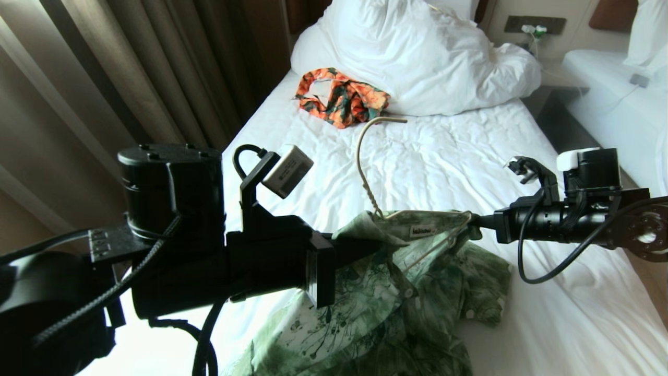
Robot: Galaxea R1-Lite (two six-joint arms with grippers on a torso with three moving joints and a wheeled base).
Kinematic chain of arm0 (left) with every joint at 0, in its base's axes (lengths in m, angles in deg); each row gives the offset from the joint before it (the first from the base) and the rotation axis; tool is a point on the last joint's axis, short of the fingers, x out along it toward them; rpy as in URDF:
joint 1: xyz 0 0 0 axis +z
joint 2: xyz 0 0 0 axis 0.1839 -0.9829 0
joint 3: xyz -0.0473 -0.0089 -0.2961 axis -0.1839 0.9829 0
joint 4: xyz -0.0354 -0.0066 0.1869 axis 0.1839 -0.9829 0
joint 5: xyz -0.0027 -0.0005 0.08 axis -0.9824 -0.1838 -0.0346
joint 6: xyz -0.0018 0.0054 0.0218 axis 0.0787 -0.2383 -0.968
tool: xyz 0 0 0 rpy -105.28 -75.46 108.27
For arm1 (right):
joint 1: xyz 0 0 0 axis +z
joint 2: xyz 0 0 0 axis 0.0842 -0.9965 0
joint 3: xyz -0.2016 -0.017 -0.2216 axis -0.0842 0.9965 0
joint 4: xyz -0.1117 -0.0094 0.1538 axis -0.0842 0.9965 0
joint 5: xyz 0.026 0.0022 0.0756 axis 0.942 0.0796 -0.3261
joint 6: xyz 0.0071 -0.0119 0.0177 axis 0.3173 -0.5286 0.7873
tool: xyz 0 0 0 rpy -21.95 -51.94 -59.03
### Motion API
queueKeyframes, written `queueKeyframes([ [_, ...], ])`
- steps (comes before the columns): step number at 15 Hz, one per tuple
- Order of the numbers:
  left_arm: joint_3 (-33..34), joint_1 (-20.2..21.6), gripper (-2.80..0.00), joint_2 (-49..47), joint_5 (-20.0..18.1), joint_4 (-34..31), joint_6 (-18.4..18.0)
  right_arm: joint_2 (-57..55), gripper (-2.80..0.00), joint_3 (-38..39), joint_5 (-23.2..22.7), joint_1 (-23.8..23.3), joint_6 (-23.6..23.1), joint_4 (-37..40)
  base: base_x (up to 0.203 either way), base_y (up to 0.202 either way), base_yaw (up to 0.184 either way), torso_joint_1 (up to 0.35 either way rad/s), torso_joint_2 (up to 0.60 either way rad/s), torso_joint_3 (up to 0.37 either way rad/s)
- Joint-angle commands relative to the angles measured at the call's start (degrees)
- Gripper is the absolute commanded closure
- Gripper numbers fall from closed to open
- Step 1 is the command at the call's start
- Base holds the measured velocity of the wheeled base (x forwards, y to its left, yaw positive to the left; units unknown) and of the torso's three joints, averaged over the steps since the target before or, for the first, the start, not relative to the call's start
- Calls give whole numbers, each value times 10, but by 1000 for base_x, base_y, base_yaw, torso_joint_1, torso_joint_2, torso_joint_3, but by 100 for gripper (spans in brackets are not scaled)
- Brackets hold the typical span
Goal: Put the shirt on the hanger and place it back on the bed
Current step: Hook the other side of the shirt onto the hanger
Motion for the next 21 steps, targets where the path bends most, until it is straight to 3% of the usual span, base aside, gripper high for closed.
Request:
queueKeyframes([
  [1,11,1,0,-2,-1,3,0,8,0,-6,-8,1,8,-1,0,0,0,0,0,0],
  [4,15,2,0,-2,1,3,0,24,0,-10,-9,1,8,22,0,0,0,0,0,0],
  [9,15,7,0,11,3,3,-7,93,0,-39,-46,0,7,172,0,0,0,0,0,0],
  [16,10,4,0,39,25,-4,-16,135,0,-101,-48,-1,6,291,0,0,0,0,0,0],
  [21,-11,4,0,61,28,-46,-28,148,0,-154,-61,11,5,367,0,0,0,0,0,0],
])
